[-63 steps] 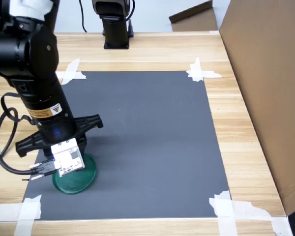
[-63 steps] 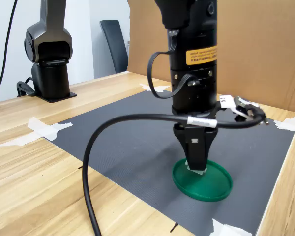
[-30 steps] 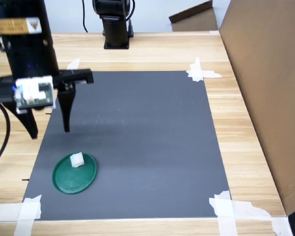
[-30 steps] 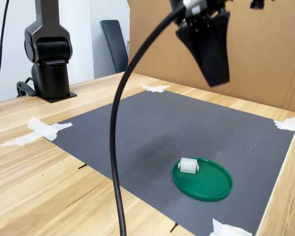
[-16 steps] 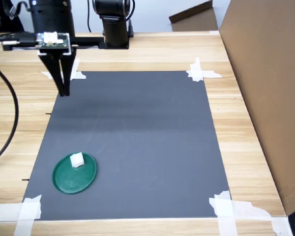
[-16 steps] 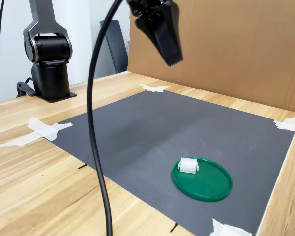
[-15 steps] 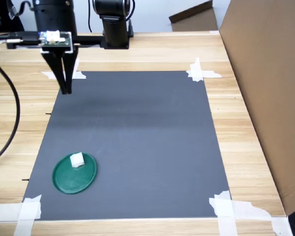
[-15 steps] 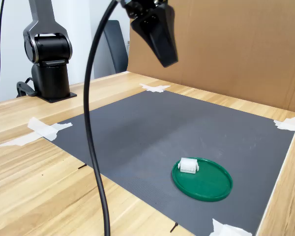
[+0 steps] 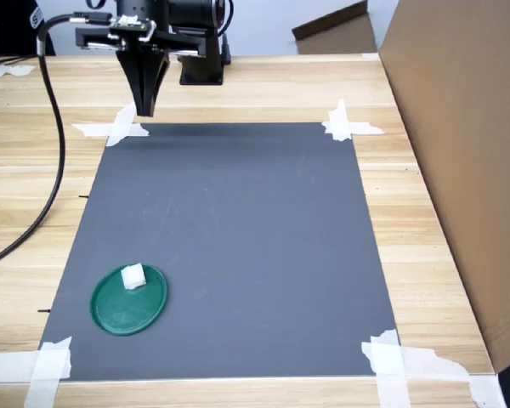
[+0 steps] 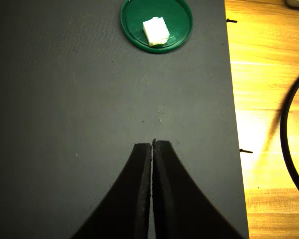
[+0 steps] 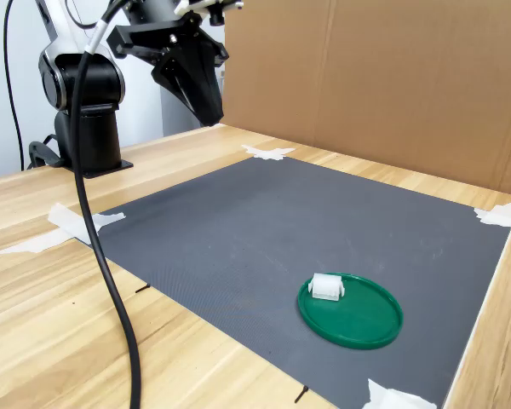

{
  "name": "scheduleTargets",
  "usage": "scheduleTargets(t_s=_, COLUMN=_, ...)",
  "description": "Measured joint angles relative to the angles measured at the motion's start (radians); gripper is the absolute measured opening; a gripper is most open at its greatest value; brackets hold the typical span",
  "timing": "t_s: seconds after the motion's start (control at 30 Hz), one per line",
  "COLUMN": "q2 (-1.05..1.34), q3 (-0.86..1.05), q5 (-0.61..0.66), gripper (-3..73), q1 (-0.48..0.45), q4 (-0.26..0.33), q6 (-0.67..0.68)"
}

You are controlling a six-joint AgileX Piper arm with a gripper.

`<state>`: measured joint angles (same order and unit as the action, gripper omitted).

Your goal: Grasp a white terminal and put it in the green lid.

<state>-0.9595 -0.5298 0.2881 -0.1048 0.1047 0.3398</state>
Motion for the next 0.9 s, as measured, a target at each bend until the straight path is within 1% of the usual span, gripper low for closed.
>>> scheduleTargets(t_s=0.1, q2=0.104, q3=0.111, q5=-0.067, gripper=-2.6, q1=0.000, q4=0.002, q6=-0.014)
scheduleTargets(t_s=0.2, q2=0.146, q3=0.160, q5=-0.075, gripper=-2.6, q1=0.000, q4=0.004, q6=-0.028)
scheduleTargets(t_s=0.27, q2=0.235, q3=0.248, q5=-0.086, gripper=-2.6, q1=0.000, q4=0.004, q6=-0.052)
scheduleTargets(t_s=0.33, q2=0.260, q3=0.273, q5=-0.090, gripper=-2.6, q1=0.000, q4=0.004, q6=-0.052)
scheduleTargets(t_s=0.4, q2=0.364, q3=0.354, q5=-0.103, gripper=-2.6, q1=0.000, q4=0.004, q6=-0.052)
scheduleTargets(t_s=0.47, q2=0.437, q3=0.388, q5=-0.104, gripper=-2.6, q1=0.000, q4=0.004, q6=-0.051)
scheduleTargets(t_s=0.5, q2=0.458, q3=0.396, q5=-0.103, gripper=-2.6, q1=0.000, q4=0.004, q6=-0.051)
scheduleTargets(t_s=0.6, q2=0.620, q3=0.428, q5=-0.087, gripper=-2.6, q1=0.000, q4=0.004, q6=-0.051)
scheduleTargets(t_s=0.73, q2=0.722, q3=0.462, q5=-0.042, gripper=-2.6, q1=0.000, q4=0.004, q6=-0.051)
scheduleTargets(t_s=0.8, q2=0.735, q3=0.513, q5=-0.021, gripper=-2.6, q1=0.000, q4=0.004, q6=-0.051)
scheduleTargets(t_s=0.9, q2=0.735, q3=0.526, q5=0.007, gripper=-2.6, q1=0.000, q4=0.004, q6=-0.051)
